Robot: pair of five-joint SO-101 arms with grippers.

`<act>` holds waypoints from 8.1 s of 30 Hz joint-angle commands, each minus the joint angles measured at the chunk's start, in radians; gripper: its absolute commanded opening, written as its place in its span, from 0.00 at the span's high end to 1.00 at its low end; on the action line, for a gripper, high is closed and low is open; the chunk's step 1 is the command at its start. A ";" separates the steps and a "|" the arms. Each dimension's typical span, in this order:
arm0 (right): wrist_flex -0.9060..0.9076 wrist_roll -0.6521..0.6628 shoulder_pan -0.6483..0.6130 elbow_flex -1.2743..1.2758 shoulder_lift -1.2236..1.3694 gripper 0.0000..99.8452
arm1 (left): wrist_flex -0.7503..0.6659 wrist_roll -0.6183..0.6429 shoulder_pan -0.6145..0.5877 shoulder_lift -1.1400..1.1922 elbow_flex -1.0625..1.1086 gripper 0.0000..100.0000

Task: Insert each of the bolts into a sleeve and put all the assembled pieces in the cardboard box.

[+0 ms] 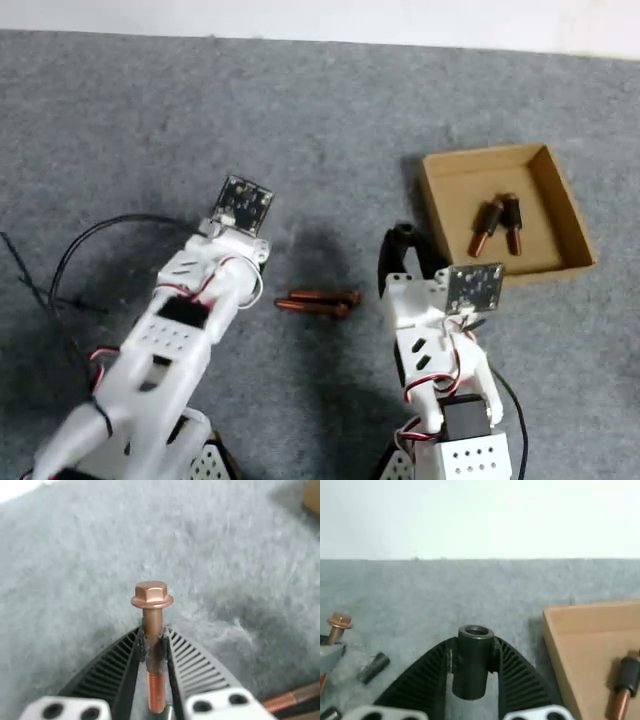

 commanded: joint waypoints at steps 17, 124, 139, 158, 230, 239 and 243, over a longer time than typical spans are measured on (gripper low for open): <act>-0.091 0.261 -0.364 0.116 -0.016 0.99 | -0.041 0.334 0.071 -0.624 0.045 0.99; -0.067 0.212 -0.013 0.116 -0.018 0.99 | 0.204 0.810 -0.028 -1.129 0.437 0.70; -0.110 0.167 0.182 0.114 -0.013 0.99 | 0.307 0.741 -0.096 -1.129 0.437 0.70; -0.512 -0.146 0.364 -0.406 0.997 0.99 | 0.328 0.744 -0.091 -1.127 0.437 0.70; -0.018 -0.230 -0.522 -1.058 1.673 0.75 | 0.325 0.979 -0.542 -1.133 0.435 0.70; -0.013 -0.450 -0.529 -1.374 1.974 0.75 | 0.325 0.979 -0.549 -1.133 0.433 0.70; -0.013 -0.500 -0.530 -1.474 2.057 0.75 | 0.325 0.979 -0.547 -1.133 0.433 0.70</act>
